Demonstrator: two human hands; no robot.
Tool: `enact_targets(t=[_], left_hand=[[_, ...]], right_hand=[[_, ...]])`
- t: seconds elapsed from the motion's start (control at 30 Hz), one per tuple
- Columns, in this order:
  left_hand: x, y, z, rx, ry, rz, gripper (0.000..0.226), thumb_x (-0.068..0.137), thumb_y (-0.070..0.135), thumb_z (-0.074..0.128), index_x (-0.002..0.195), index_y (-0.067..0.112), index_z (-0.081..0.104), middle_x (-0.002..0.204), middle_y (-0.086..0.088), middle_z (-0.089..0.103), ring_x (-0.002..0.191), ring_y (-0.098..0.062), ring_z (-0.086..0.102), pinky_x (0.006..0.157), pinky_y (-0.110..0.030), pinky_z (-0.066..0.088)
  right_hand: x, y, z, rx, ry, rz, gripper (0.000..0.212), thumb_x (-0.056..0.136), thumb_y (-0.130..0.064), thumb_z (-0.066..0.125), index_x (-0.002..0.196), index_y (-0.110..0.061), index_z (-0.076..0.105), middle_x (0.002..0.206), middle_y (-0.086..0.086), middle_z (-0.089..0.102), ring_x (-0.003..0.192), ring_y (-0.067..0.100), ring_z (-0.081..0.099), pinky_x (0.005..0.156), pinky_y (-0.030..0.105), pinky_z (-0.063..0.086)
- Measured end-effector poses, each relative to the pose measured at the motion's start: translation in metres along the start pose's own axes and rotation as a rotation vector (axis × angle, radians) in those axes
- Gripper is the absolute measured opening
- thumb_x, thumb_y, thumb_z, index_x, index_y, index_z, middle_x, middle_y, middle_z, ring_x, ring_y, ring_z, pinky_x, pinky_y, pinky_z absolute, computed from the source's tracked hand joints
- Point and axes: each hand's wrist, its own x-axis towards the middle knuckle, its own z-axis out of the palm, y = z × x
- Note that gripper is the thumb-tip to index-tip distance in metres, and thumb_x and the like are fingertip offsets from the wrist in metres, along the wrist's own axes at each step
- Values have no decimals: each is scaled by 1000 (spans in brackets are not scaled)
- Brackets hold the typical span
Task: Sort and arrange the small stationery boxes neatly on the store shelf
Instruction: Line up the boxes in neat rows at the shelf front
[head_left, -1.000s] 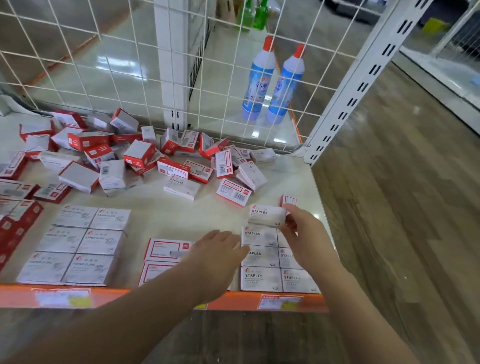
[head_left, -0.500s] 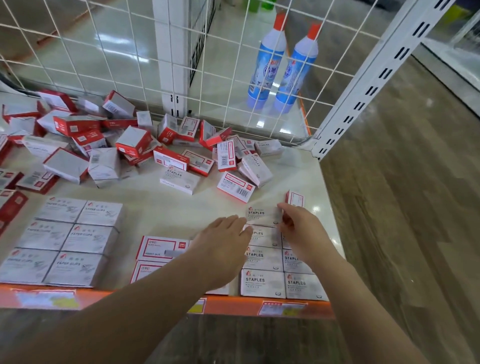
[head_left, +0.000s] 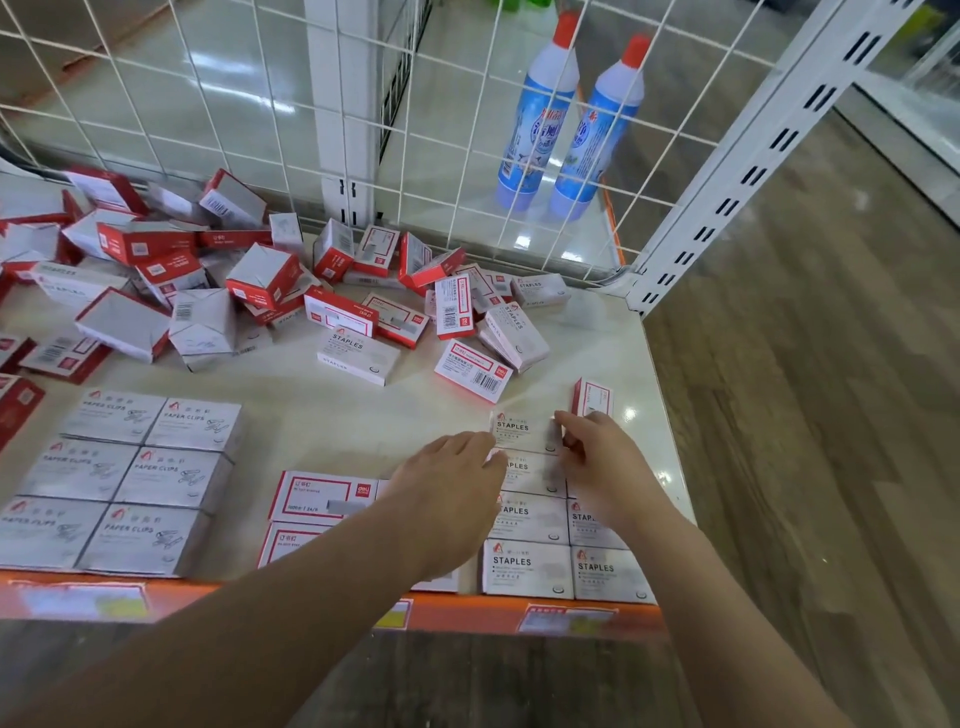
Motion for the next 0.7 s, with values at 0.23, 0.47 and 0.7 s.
enact_targets(t=[0.23,0.47,0.7], left_hand=[[14,3,-4,26,-21,52,55,101,32,33,149,24,9,158,3,-2,145,-17,0,116,-33,7],[26,12,-10,85,-65,72,55,100,31,35,149,21,13,157,0,10,142,-20,15,113,-35,21],[37,15,-11,155,-60,55,42,95,24,47,135,17,40,139,-3,37,126,-22,41,98,-38,44]], right_hand=[[-8,21,-4,175,317,97,33,90,-5,51,121,-12,59,105,2,56,88,11,51,79,18,37],[2,29,-5,158,322,284,45,88,-34,58,127,-11,52,112,5,58,96,16,54,78,25,40],[15,21,-1,164,288,347,34,79,-40,65,80,-12,48,80,7,54,74,26,52,57,29,36]])
